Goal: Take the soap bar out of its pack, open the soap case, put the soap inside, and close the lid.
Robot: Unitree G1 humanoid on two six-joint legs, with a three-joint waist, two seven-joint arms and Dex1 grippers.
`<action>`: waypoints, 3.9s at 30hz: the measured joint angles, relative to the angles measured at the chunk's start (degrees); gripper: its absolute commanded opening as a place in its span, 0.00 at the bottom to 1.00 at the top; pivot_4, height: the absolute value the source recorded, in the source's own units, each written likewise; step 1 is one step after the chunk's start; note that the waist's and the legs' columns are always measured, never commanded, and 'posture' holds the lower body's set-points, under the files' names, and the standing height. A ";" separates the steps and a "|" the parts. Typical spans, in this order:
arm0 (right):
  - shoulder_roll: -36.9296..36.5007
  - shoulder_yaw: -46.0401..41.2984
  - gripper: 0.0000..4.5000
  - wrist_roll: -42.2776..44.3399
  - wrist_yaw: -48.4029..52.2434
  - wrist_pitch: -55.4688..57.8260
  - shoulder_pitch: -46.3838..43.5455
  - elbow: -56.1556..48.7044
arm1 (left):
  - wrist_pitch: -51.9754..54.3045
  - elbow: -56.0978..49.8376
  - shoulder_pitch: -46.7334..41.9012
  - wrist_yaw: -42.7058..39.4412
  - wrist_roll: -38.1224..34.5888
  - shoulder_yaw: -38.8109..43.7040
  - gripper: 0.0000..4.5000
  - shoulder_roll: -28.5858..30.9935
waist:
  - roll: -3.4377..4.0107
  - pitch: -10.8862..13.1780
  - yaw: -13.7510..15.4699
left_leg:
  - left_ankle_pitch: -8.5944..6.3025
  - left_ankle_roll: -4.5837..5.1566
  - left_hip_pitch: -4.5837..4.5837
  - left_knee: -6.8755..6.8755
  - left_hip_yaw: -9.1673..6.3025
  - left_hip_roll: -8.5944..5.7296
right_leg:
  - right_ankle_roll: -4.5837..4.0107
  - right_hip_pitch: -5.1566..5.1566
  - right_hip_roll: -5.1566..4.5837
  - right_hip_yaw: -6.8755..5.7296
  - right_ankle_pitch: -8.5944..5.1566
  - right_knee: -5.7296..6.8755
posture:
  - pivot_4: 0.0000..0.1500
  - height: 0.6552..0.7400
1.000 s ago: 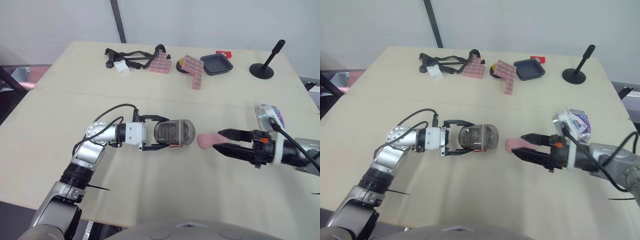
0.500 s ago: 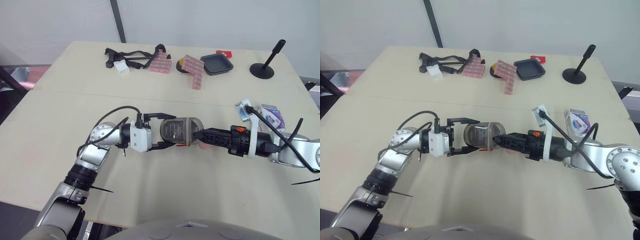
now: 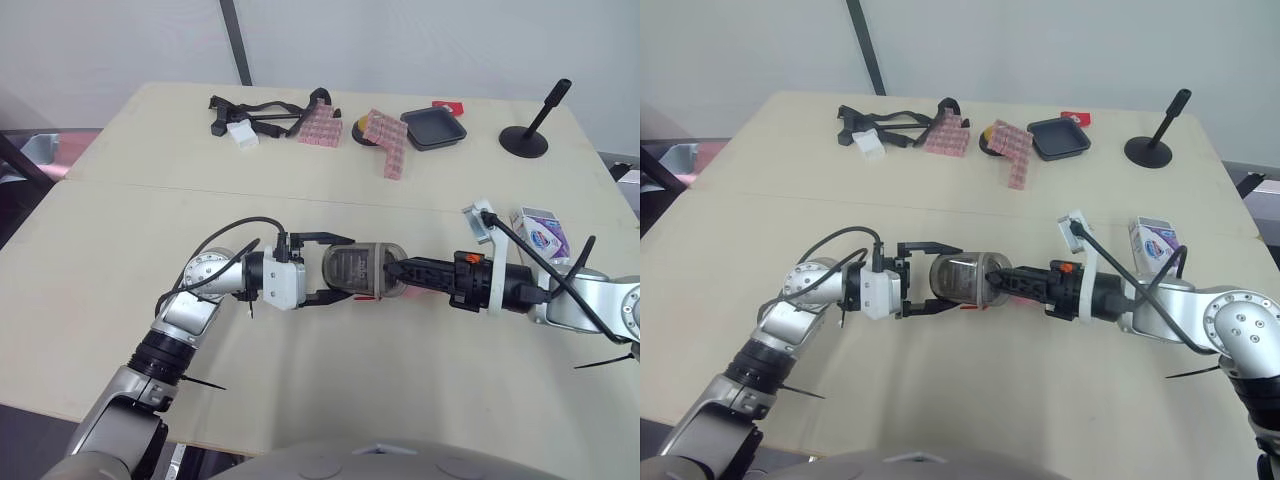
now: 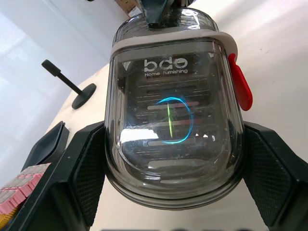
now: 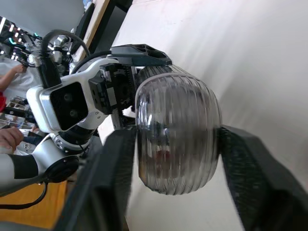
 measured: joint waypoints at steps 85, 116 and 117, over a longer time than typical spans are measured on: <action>-7.17 -11.02 0.44 -18.52 -15.86 10.55 1.28 18.12 | 6.13 -0.81 0.63 -2.16 -5.40 -0.26 0.77 0.93 | -0.01 0.02 0.14 | -0.10 -0.17 0.10 -0.03 0.00 -0.08 | 0.08 0.16 0.09 0.04 -0.04 -0.15 | 1.00 1.00; 1.06 -15.45 1.00 -49.66 25.77 -8.07 9.06 3.73 | 6.55 -0.32 -0.14 -1.75 -5.39 -0.19 0.77 1.05 | -0.04 0.02 1.12 | -0.16 -0.15 0.06 -0.02 0.02 0.13 | 0.09 0.21 0.06 -0.01 -0.05 -0.22 | 1.00 1.00; 1.09 -15.27 1.00 -51.82 28.14 -10.30 10.45 3.51 | 6.56 -0.26 -0.15 -1.81 -5.39 -0.19 0.77 1.09 | -0.04 0.02 1.10 | -0.18 -0.13 0.08 -0.01 0.04 0.13 | 0.09 0.20 0.05 0.00 -0.05 -0.21 | 1.00 1.00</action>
